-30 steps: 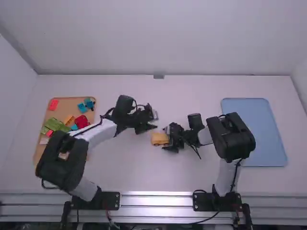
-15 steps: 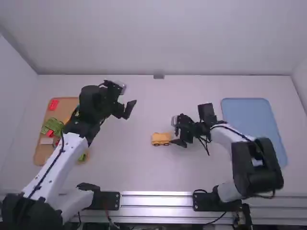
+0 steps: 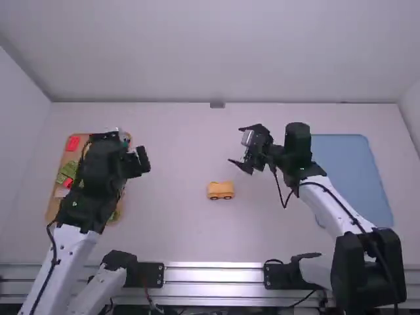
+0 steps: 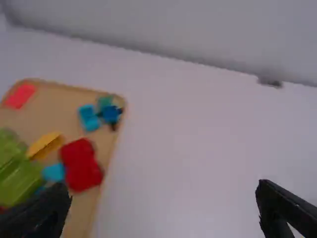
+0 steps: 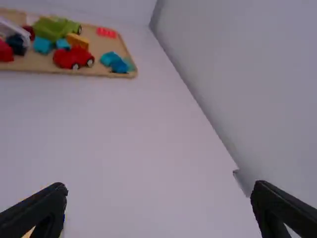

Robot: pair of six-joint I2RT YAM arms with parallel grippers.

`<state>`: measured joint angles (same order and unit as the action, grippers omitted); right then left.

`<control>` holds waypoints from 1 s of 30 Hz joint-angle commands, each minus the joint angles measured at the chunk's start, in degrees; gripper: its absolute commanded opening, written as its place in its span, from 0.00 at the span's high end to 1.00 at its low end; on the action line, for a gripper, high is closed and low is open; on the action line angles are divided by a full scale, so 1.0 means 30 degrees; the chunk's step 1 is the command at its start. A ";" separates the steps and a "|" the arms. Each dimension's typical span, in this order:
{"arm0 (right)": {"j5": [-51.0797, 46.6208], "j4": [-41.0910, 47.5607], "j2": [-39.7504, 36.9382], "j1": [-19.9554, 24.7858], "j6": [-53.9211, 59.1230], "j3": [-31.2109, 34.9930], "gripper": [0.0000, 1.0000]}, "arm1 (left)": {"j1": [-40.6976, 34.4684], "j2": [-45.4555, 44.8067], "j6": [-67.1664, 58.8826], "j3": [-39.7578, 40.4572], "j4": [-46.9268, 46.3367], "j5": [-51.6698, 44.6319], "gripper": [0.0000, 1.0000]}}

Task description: Assemble lego blocks to make yellow taxi

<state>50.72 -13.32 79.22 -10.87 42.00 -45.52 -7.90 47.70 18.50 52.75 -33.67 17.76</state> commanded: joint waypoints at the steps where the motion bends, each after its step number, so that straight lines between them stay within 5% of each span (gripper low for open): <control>1: 0.2331 -0.0080 0.0736 -0.0306 -0.2113 -0.1617 0.01 | 0.0845 -0.0321 0.2965 0.0794 -0.0692 0.3730 0.01; 7: 0.5982 0.0488 0.3257 -0.1530 -0.3963 -0.5311 0.01 | 0.3898 -0.0131 0.3038 0.0794 -0.1443 0.2674 0.01; 14: 0.6601 0.0597 0.5909 -0.2178 -0.7089 -0.8546 0.01 | 0.7060 0.1348 0.3060 0.2747 -0.3861 0.0750 0.01; 23: 0.4561 0.0627 0.6098 -0.3045 -0.6776 -0.8837 0.01 | 0.9180 0.4940 0.3082 0.6550 -0.6521 0.1355 0.01; 30: 0.4495 0.0576 0.6098 -0.2951 -0.6747 -0.8837 0.01 | 1.4222 0.7847 0.2331 0.7140 -0.6841 -0.1953 0.01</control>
<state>64.51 -11.40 97.34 -19.94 22.44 -70.22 30.89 69.95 26.55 72.77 -53.54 16.23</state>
